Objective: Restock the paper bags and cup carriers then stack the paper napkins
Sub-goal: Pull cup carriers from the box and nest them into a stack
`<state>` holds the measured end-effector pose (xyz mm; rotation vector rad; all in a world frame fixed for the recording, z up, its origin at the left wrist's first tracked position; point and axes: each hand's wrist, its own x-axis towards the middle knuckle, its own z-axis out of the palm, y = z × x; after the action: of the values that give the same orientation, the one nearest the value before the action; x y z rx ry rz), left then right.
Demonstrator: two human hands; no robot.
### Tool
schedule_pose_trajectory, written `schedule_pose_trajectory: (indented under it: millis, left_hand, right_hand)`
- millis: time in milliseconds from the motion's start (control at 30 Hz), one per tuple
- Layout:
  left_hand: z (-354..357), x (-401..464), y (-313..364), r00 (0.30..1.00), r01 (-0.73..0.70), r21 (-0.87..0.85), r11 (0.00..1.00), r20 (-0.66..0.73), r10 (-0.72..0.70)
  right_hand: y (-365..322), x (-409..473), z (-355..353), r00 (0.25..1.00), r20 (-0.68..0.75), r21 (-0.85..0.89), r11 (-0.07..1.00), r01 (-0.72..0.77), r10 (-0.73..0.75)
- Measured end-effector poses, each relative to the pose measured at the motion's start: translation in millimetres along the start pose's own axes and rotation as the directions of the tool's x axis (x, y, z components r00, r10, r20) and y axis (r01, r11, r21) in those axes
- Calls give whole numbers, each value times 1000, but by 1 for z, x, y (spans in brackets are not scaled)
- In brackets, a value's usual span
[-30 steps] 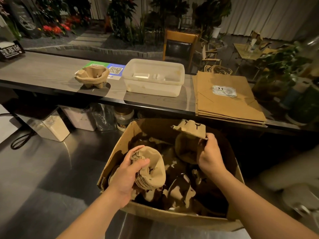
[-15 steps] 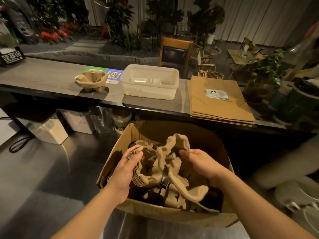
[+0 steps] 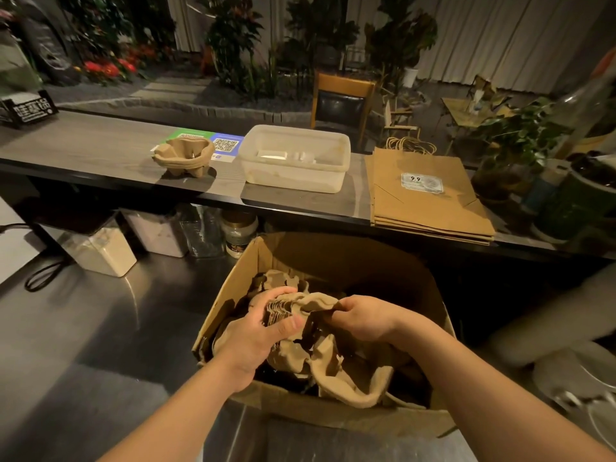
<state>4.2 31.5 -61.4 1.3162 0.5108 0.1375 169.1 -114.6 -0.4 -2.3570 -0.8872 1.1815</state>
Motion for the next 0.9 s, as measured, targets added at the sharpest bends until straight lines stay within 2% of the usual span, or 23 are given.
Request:
schedule_pose_trajectory:
  millis: [267, 400, 500, 667, 833, 900]
  left_hand:
    - [4, -2, 10, 991, 5, -109, 994, -129, -19]
    - [3, 1, 7, 992, 27, -133, 991, -120, -43]
    - [0, 2, 3, 993, 64, -127, 990, -86, -75]
    - [-1, 1, 1, 994, 95, -118, 988, -40, -101]
    - [-2, 2, 1, 991, 120, -129, 984, -48, -127]
    - [-4, 3, 1, 990, 123, -128, 984, -51, -130]
  right_hand:
    - [18, -8, -4, 987, -129, 288, 948, 133, -99]
    - [29, -11, -6, 968, -212, 464, 858, 223, -136]
    - [31, -14, -2, 935, -298, 507, 799, 324, -190]
    - [16, -23, 3, 873, -397, 375, 818, 436, -283]
    - [-11, -27, 0, 808, -413, 80, 868, 490, -419]
    - [-18, -25, 1, 801, -405, 19, 872, 490, -441]
